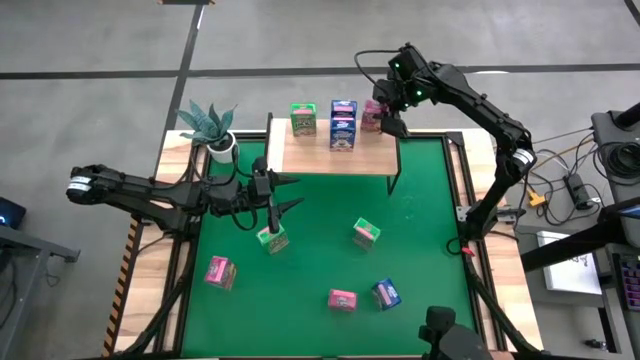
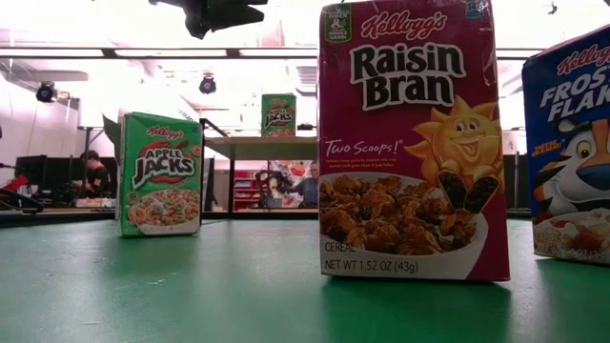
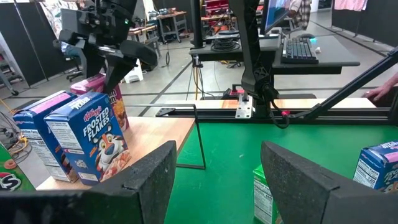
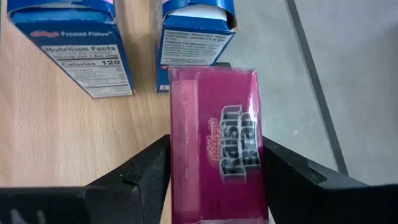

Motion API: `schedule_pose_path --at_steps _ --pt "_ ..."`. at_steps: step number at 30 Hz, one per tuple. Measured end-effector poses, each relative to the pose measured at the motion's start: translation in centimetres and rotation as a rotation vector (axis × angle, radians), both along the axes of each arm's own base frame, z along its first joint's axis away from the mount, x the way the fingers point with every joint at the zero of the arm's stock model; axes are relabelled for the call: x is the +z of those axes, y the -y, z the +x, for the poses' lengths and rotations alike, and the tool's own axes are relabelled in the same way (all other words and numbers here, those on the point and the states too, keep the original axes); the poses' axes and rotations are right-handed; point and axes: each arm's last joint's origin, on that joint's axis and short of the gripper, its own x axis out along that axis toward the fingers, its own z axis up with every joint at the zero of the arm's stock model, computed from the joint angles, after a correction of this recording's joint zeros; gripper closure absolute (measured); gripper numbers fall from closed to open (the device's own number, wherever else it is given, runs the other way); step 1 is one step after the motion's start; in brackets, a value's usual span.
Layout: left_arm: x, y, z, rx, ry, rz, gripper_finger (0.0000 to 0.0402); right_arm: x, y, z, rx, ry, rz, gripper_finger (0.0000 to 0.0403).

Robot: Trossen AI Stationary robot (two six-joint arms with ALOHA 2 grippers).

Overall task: Stack cereal on shelf
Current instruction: Put the middle pink cereal box on the shelf

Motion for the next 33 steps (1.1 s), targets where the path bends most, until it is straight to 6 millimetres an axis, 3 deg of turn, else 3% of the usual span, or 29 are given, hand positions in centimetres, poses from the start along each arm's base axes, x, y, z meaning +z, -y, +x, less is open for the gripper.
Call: schedule_pose_path --at_steps 10,18,24,29,33 --pt "0.0 0.0 0.0 0.001 0.002 -0.007 0.0184 0.3 -0.1 -0.1 -0.007 0.002 -0.014 0.0129" --pt "0.0 0.0 0.0 0.001 0.002 -0.007 0.0184 3.0 -0.5 -0.4 -0.034 0.079 -0.057 0.0141" --pt "0.0 0.0 0.0 0.000 0.002 -0.007 0.0184 4.5 -1.1 -0.5 -0.047 0.115 -0.054 0.0196" --pt "0.0 0.0 0.0 0.000 0.002 -0.007 0.0184 4.1 -2.7 0.0 0.017 0.064 0.028 0.0285" --pt "0.0 0.0 0.0 0.000 0.002 -0.007 0.0184 2.7 -3.4 0.3 0.040 -0.014 0.076 0.0363"
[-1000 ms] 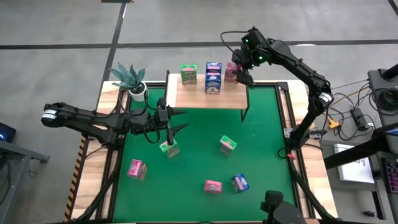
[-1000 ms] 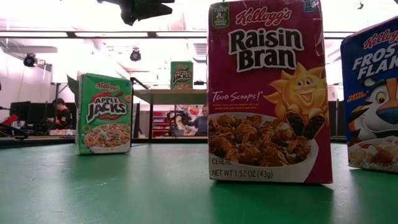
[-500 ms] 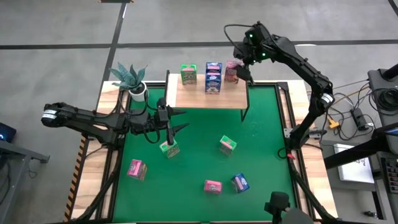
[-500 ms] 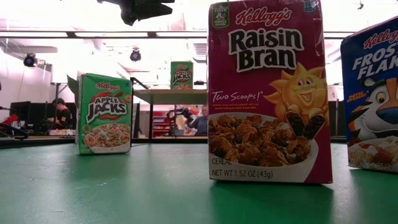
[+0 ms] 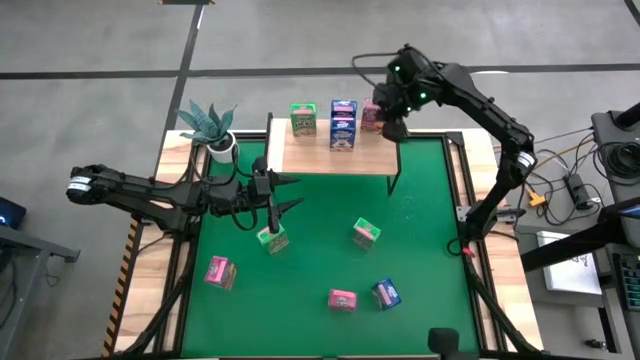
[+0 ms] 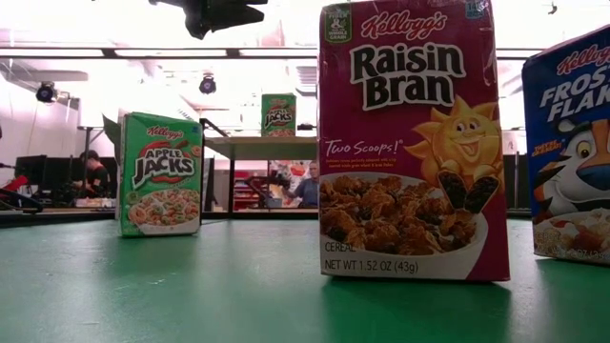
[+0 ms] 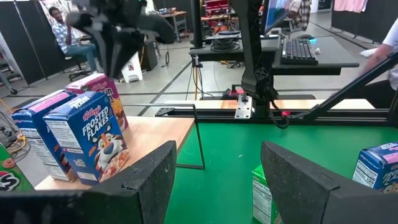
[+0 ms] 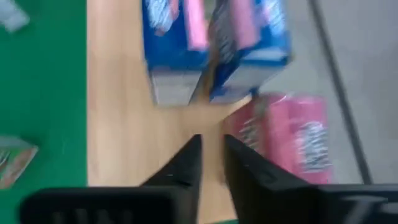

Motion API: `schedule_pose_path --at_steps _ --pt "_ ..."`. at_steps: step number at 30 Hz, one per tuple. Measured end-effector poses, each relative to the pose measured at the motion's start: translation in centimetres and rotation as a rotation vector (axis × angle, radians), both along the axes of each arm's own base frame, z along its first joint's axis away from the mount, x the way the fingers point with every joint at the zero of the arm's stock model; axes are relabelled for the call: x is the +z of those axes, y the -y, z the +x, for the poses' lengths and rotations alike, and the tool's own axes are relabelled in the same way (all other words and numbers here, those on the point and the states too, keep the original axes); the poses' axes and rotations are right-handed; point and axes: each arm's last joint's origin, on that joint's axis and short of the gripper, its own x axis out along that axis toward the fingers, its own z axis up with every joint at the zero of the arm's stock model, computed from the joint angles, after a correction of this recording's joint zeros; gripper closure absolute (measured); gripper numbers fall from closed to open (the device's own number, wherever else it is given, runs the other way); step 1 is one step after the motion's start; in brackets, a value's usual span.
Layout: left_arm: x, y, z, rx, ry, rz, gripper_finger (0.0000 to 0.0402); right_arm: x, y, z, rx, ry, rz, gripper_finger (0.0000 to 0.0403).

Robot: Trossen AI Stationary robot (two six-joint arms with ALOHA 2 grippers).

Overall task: Stack cereal on shelf
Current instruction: Put the middle pink cereal box on the shelf

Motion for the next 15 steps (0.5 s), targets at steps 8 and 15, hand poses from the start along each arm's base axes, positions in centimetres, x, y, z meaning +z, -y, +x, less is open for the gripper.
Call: schedule_pose_path --at_steps 8,15 --pt "0.0 0.0 0.0 -0.001 0.000 0.000 0.0184 -1.8 0.7 -0.3 -0.088 -0.126 -0.058 0.0390" --pt "0.0 0.0 0.0 0.000 0.000 0.000 0.0184 -1.3 0.8 -0.4 -0.104 -0.136 -0.097 0.0390"
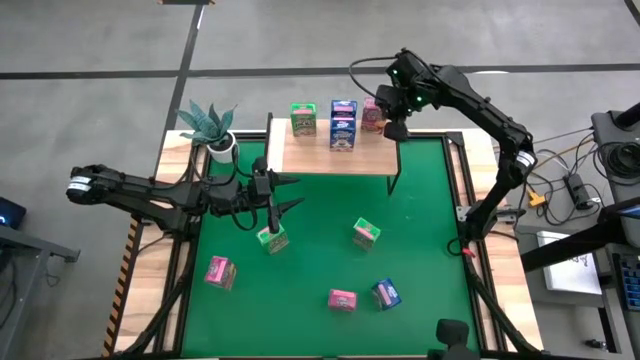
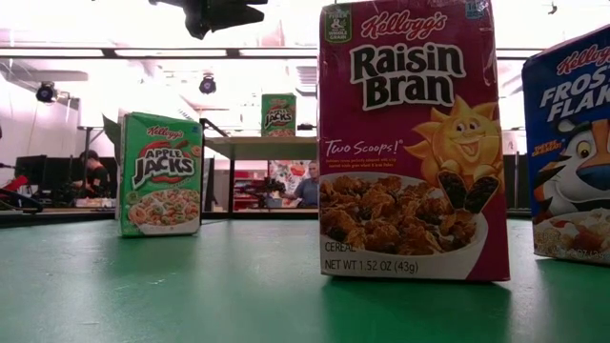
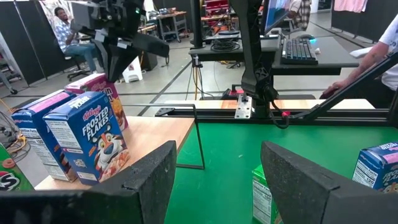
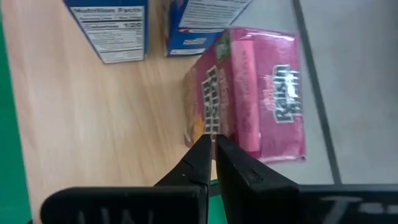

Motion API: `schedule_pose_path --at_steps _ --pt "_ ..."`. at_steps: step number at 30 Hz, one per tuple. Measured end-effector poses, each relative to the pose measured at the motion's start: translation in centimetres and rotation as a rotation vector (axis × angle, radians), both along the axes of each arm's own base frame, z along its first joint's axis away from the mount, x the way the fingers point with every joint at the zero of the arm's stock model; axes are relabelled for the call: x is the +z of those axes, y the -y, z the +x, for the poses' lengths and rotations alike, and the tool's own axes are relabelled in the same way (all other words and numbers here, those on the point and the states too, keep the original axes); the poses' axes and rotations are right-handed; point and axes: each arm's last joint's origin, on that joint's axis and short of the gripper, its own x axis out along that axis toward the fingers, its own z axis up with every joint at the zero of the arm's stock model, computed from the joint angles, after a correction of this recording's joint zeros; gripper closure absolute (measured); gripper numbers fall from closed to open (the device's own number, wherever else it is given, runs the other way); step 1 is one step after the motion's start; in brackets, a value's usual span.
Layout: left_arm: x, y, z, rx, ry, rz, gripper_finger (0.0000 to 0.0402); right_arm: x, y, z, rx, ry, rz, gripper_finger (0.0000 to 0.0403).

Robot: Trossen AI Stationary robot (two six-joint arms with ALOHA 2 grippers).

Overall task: Stack cereal on shelf
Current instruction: Put the middle pink cereal box on the shelf, then put the left green cereal box on the shelf aligned with the other green cereal box

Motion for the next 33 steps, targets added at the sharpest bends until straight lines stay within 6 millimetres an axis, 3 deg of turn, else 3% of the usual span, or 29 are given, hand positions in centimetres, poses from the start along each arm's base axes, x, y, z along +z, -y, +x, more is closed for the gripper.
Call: schedule_pose_path --at_steps 12,17,21,26,33 --pt "0.0 0.0 0.0 -0.006 0.000 -0.001 0.0184 0.1 -0.1 -0.1 -0.021 0.012 0.025 0.0390" --pt "0.0 0.0 0.0 -0.007 0.001 -0.005 0.0184 0.8 -1.7 0.0 0.040 0.121 0.149 0.0391" --pt "0.0 0.5 0.0 -0.024 0.004 -0.019 0.0184 1.0 -3.9 0.6 0.081 0.150 0.193 0.0391" --pt "0.0 1.7 -0.1 -0.075 0.006 -0.026 0.0184 1.0 -8.0 1.7 0.184 0.201 0.201 0.0391" --pt "0.5 3.9 -0.5 -0.160 -0.035 -0.067 0.0184 -0.7 -13.8 2.5 0.334 0.308 0.164 0.0391"
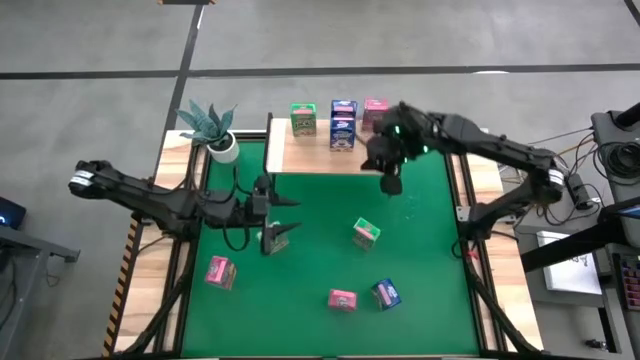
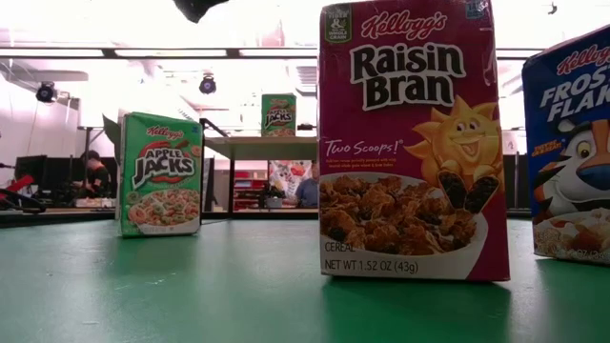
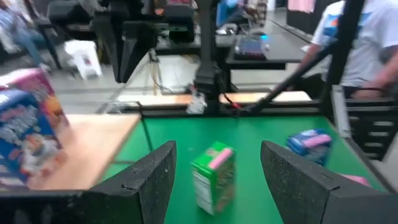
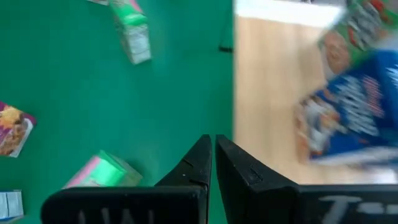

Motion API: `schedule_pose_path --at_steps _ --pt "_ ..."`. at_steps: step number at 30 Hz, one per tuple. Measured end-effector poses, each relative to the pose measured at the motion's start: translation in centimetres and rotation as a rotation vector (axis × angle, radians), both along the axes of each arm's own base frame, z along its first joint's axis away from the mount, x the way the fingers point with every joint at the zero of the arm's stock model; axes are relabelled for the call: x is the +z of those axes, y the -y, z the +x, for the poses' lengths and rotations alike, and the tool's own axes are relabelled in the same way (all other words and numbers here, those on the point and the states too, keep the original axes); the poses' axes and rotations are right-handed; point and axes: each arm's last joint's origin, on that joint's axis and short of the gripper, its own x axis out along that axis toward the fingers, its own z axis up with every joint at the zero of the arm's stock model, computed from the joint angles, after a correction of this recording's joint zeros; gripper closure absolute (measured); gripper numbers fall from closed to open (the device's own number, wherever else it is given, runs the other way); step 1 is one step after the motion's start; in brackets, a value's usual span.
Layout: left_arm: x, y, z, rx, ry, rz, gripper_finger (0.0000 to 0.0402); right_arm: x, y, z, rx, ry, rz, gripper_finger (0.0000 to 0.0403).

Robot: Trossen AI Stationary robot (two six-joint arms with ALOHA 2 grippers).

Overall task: Stack cereal on shelf
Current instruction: Put the left green cereal box on the shelf aligned with the other green cereal box

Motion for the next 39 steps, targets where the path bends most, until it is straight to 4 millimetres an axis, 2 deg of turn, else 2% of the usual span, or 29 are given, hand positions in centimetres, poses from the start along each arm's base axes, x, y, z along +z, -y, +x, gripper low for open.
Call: schedule_pose_path --at_steps 3,7,12,16,25,31,35,39 --pt "0.7 0.7 -0.1 -0.010 -0.076 -0.062 0.0184 -1.0 -2.1 -0.4 -0.015 0.024 -0.044 0.0391" --pt "0.5 1.2 -0.3 0.031 -0.275 -0.165 0.0184 -2.5 -4.7 -1.1 -0.009 0.047 -0.074 0.0391" --pt "-1.0 1.2 -0.9 0.143 -0.553 -0.241 0.0184 -3.9 -7.1 -2.1 0.021 0.092 -0.045 0.0391" --pt "-2.2 1.1 -1.1 0.212 -0.656 -0.276 0.0184 -5.1 -8.4 -2.6 0.044 0.139 -0.038 0.0391" --pt "-3.9 0.9 -1.6 0.295 -0.743 -0.321 0.0178 -7.1 -9.0 -2.8 0.061 0.183 -0.031 0.0390" --pt "-5.3 0.8 -1.8 0.318 -0.760 -0.316 0.0140 -8.4 -9.0 -2.5 0.065 0.183 -0.036 0.0390" --pt "-6.3 0.7 -2.1 0.330 -0.780 -0.305 0.0115 -8.6 -9.0 -2.5 0.054 0.181 -0.022 0.0390" --pt "-7.1 0.7 -2.1 0.342 -0.767 -0.304 0.0107 -8.7 -9.0 -2.5 0.054 0.180 -0.022 0.0390"
